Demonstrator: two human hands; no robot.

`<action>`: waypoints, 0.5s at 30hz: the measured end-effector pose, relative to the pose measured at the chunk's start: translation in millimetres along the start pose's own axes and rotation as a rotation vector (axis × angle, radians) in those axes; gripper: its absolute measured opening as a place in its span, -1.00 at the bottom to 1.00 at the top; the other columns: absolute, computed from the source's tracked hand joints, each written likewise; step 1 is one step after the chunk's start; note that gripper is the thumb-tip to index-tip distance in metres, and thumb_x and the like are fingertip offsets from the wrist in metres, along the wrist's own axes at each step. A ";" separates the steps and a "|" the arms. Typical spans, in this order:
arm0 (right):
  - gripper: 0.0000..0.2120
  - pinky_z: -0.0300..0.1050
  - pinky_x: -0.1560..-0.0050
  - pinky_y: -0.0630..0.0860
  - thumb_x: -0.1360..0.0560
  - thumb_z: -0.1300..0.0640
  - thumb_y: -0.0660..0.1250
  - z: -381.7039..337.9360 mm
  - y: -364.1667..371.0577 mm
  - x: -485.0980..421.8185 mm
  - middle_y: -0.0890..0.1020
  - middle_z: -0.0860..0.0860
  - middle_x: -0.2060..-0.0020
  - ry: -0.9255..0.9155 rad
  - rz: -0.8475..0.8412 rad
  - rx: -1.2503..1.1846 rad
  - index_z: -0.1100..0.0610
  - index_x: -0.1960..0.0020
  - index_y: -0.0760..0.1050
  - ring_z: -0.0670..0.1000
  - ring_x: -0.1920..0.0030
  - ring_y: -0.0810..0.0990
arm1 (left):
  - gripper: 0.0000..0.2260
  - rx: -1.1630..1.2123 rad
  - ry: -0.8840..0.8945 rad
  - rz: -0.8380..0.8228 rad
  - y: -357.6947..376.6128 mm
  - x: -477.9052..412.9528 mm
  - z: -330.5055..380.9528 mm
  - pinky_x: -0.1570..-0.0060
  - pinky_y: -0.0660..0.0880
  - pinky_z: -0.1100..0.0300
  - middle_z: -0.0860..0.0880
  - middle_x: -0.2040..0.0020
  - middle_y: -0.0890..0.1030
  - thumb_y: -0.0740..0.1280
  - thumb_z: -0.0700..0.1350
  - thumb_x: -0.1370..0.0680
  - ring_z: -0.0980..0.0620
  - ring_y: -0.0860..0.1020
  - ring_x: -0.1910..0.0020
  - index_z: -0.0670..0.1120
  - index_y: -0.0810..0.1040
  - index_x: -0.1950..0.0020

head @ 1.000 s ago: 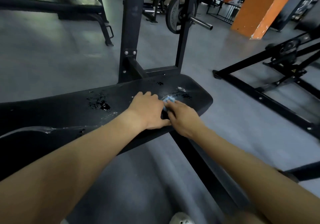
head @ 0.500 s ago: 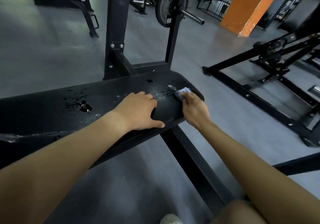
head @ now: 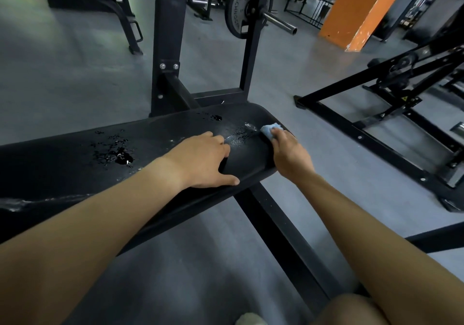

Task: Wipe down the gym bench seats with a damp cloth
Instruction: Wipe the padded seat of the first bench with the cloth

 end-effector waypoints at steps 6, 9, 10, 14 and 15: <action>-0.71 0.14 -0.42 0.32 -0.70 0.07 0.05 -40.8 11.4 4.9 0.52 0.12 -0.29 -0.083 -0.051 -0.016 0.15 -0.28 0.44 0.18 -0.35 0.42 | -0.30 0.030 0.033 0.016 2.4 0.5 -7.6 -0.20 0.50 0.03 0.10 -0.18 0.52 0.24 0.49 -0.48 0.07 0.43 -0.16 0.03 0.53 -0.40; -0.63 -0.07 -0.52 0.14 -0.73 0.03 0.02 -55.0 9.8 19.6 0.39 0.01 -0.51 -0.192 -0.152 -0.034 0.07 -0.48 0.37 0.03 -0.56 0.20 | -0.36 0.061 0.038 0.016 1.3 -2.1 -12.1 -0.20 0.50 0.02 0.10 -0.18 0.52 0.26 0.45 -0.50 0.07 0.43 -0.16 0.05 0.54 -0.40; -0.61 -0.11 -0.53 0.10 -0.73 0.03 0.02 -56.0 8.6 22.6 0.36 -0.03 -0.54 -0.228 -0.171 -0.030 0.04 -0.52 0.34 0.00 -0.59 0.16 | -0.38 0.076 0.040 0.013 0.6 -3.2 -13.6 -0.21 0.50 0.02 0.10 -0.19 0.53 0.28 0.43 -0.51 0.07 0.43 -0.18 0.06 0.54 -0.40; -0.58 -0.04 -0.58 0.05 -0.73 0.00 0.02 -44.9 9.1 17.1 0.36 -0.05 -0.54 -0.302 -0.168 0.068 0.00 -0.57 0.28 0.00 -0.56 0.23 | -0.45 0.098 0.043 0.009 -0.6 -6.6 -17.3 -0.24 0.48 0.04 0.10 -0.20 0.54 0.29 0.38 -0.54 0.06 0.44 -0.22 0.08 0.55 -0.40; -0.60 0.00 -0.56 0.13 -0.72 0.01 0.03 -40.8 8.8 12.1 0.43 -0.01 -0.48 -0.284 -0.135 0.081 0.00 -0.52 0.32 0.03 -0.49 0.34 | -0.46 0.097 0.045 0.006 -0.2 -6.9 -17.8 -0.25 0.48 0.03 0.10 -0.22 0.54 0.29 0.37 -0.55 0.06 0.44 -0.24 0.08 0.54 -0.40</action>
Point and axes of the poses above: each hand's wrist, its own x-axis away from the middle knuckle, its own y-axis out of the palm, z = x × y, the point moved 1 cm from there along -x, towards the middle knuckle
